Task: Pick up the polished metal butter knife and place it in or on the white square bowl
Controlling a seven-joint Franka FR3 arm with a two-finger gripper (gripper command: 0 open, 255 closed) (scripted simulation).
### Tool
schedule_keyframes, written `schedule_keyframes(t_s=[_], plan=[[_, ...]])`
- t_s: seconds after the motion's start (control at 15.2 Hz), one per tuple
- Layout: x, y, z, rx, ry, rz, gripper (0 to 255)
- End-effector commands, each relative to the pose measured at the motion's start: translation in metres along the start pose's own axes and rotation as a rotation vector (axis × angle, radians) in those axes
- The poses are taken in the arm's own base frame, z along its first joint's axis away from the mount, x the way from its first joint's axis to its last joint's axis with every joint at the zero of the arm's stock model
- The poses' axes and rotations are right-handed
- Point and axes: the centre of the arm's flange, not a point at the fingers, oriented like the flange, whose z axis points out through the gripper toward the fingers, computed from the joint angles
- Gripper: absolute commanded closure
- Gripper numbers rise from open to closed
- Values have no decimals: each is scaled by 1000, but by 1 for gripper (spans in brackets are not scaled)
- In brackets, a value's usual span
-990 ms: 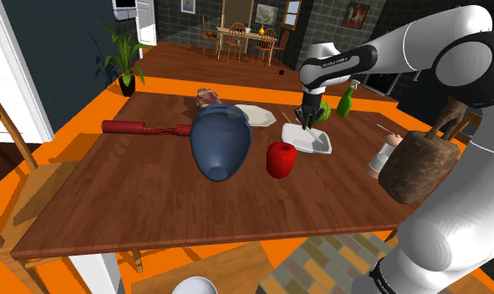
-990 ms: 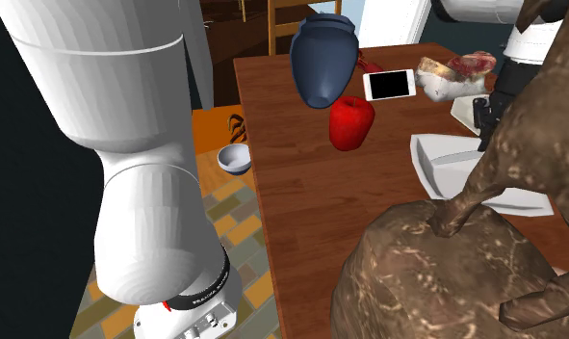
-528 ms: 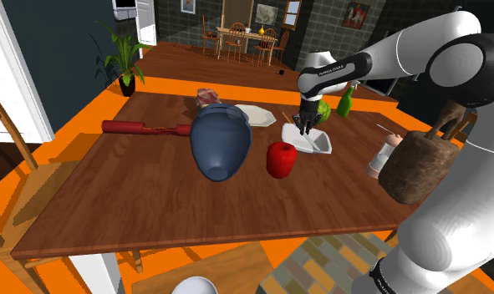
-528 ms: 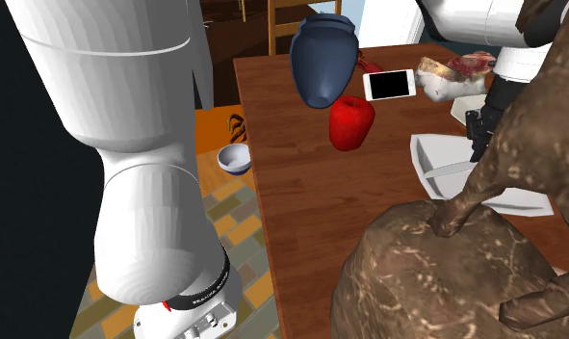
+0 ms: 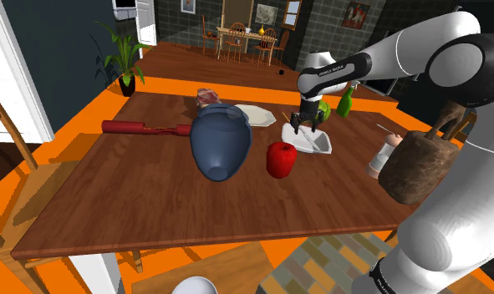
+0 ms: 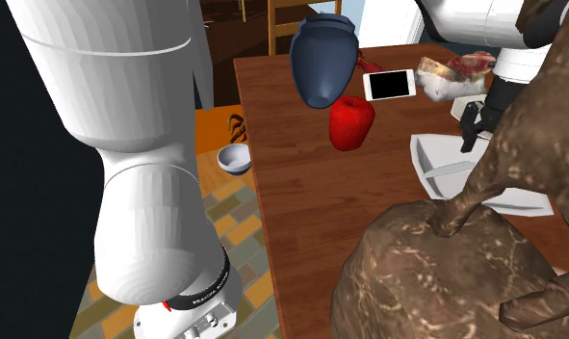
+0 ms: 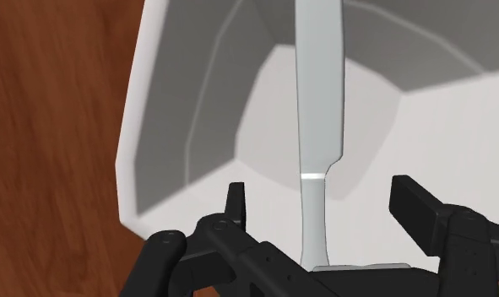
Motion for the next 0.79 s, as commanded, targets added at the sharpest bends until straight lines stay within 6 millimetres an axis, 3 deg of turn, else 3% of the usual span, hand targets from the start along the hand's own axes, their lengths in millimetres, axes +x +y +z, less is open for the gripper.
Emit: schedule_keyframes(t_s=[0.0,0.13,0.4,0.73], plan=[[0,0,0,0,0,0,0],[0,0,0,0,0,0,0],[0,0,-50,0,0,0,0],[0,0,-50,0,0,0,0]])
